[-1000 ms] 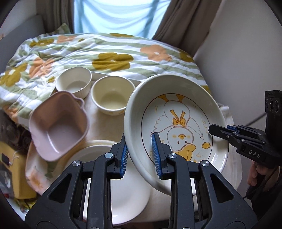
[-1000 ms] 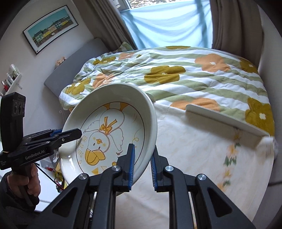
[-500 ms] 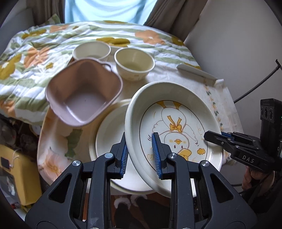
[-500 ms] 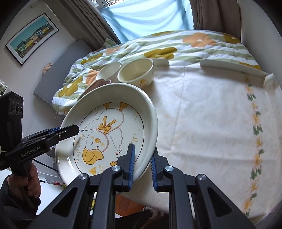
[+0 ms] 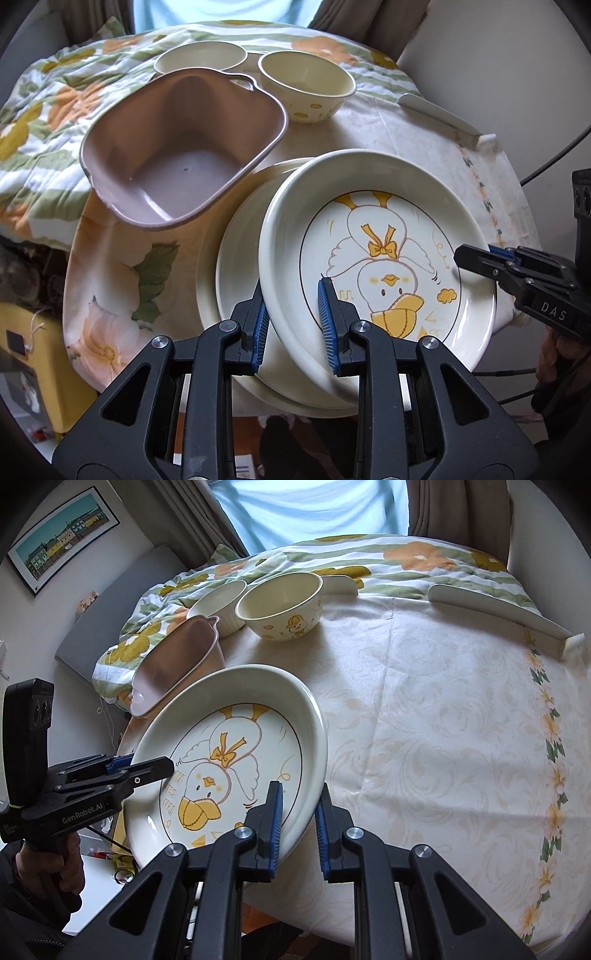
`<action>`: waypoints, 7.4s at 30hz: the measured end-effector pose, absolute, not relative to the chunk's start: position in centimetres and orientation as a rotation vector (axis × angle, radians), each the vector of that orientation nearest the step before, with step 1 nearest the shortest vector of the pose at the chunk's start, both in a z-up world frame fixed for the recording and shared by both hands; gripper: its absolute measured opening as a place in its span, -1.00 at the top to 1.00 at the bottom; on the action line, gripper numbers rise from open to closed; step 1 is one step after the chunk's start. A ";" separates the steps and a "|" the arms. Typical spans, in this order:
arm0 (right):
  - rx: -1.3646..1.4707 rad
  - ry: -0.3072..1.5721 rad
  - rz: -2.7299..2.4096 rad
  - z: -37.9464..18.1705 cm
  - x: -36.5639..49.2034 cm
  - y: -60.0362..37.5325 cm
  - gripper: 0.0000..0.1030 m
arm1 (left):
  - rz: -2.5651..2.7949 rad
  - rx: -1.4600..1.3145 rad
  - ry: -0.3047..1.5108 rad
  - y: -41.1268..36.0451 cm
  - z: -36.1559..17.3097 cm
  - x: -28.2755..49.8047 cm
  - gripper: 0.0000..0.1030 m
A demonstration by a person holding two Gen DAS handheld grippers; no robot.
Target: Organize plates and bowls
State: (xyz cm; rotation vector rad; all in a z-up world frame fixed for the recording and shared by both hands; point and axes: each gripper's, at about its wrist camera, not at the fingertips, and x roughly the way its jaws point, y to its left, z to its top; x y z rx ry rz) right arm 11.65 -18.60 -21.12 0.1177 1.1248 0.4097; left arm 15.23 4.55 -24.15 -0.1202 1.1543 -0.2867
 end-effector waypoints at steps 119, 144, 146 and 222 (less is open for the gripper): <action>-0.106 1.221 0.896 -20.2 27.7 -4.5 -0.38 | 0.279 -0.575 1.081 15.1 -23.3 19.5 -0.45; -0.274 1.233 0.870 -23.4 30.8 -0.5 0.77 | 0.277 -0.476 1.153 16.1 -26.3 24.8 0.61; -0.258 1.217 0.865 -22.7 30.6 -0.8 0.77 | 0.269 -0.457 1.141 16.0 -25.4 24.8 0.61; 0.345 1.148 0.108 -23.5 11.9 -43.0 -0.01 | -0.428 0.091 1.175 -27.8 -24.2 20.7 -0.36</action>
